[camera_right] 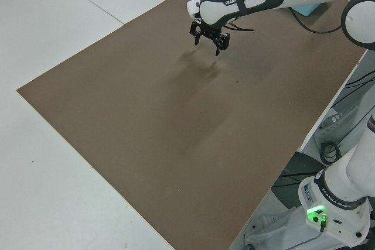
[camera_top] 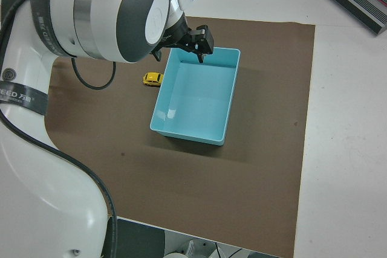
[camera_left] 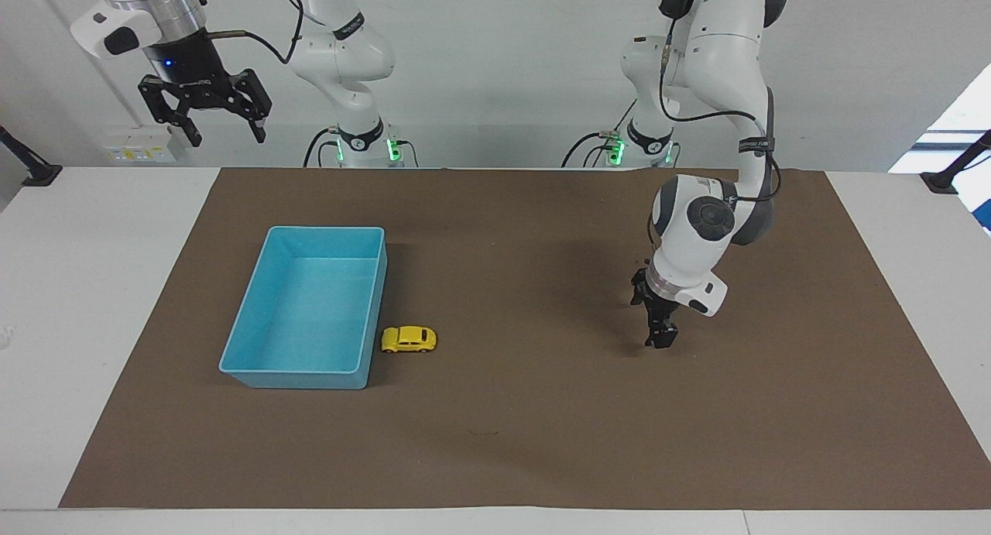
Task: Wind up and store yellow beetle car
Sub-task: 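Lift the left gripper off the car, letting it roll toward the bin, then retract the left gripper while the right gripper moves toward the bin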
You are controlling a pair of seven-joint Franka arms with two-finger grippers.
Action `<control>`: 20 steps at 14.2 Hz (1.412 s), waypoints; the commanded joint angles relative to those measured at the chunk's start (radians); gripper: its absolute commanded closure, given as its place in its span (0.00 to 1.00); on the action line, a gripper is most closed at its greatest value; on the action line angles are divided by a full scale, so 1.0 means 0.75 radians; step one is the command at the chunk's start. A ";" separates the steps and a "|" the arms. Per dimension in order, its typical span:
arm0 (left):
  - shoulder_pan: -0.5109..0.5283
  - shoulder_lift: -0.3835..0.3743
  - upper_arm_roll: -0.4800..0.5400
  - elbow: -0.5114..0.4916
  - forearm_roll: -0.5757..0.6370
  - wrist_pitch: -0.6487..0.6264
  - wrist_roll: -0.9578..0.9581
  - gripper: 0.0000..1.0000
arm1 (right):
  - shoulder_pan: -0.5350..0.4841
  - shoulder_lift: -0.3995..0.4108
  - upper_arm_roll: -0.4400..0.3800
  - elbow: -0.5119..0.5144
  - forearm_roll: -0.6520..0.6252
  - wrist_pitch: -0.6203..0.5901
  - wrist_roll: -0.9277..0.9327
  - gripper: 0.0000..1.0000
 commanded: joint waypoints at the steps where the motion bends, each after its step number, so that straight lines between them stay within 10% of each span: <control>1: 0.010 -0.040 -0.006 -0.009 0.005 0.001 0.052 0.00 | -0.003 -0.014 0.008 0.001 -0.019 -0.020 0.011 0.00; 20: 0.182 -0.414 -0.002 0.044 0.001 -0.375 0.949 0.00 | 0.008 -0.028 0.062 -0.005 0.010 -0.014 -0.215 0.00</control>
